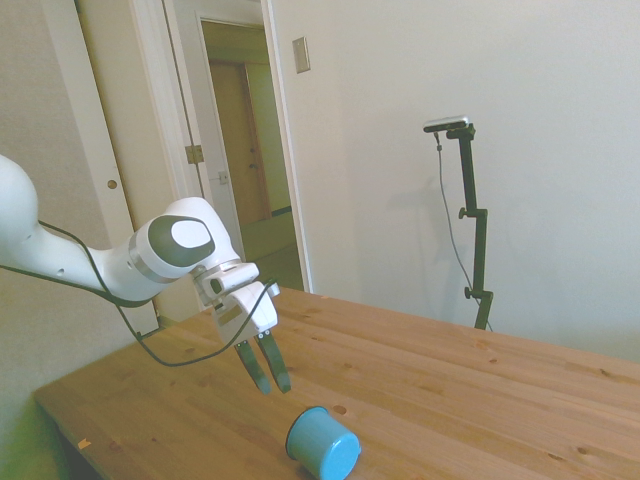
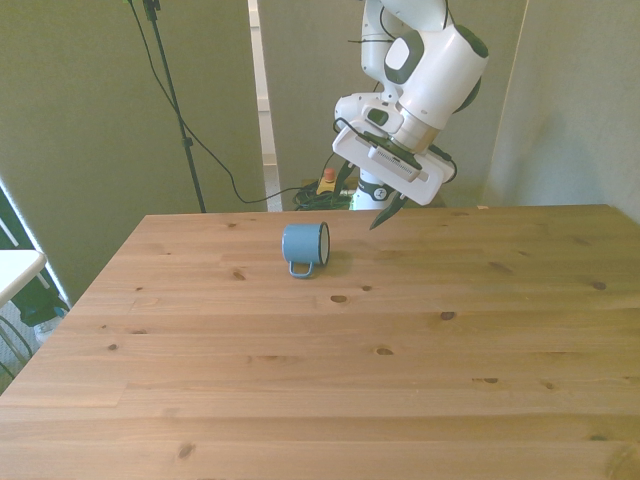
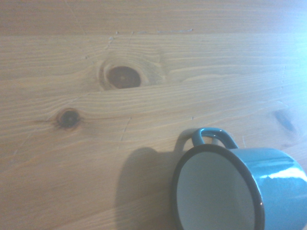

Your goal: Flip the mug upright

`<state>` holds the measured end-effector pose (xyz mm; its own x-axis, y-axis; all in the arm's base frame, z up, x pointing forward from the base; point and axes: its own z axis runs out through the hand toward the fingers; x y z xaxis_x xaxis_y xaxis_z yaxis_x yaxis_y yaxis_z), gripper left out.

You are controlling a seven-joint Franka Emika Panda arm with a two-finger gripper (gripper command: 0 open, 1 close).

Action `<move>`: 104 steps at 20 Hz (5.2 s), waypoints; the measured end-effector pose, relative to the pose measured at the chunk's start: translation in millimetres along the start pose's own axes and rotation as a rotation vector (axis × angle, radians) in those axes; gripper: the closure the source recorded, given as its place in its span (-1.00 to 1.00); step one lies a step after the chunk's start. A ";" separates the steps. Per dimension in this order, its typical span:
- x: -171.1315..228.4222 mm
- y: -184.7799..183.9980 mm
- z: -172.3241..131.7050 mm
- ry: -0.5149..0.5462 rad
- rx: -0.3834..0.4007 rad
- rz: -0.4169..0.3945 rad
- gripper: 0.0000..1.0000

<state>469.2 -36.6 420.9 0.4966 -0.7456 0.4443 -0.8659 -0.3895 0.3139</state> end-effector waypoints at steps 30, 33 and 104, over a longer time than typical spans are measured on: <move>-1.1 -2.9 57.2 0.229 -0.244 0.031 -1.00; 2.0 -5.1 61.8 0.230 -0.251 0.033 -1.00; 44.1 33.1 44.4 0.185 -0.104 0.050 1.00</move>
<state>459.7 -106.3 413.6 0.4641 -0.6471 0.6049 -0.8836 -0.2895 0.3681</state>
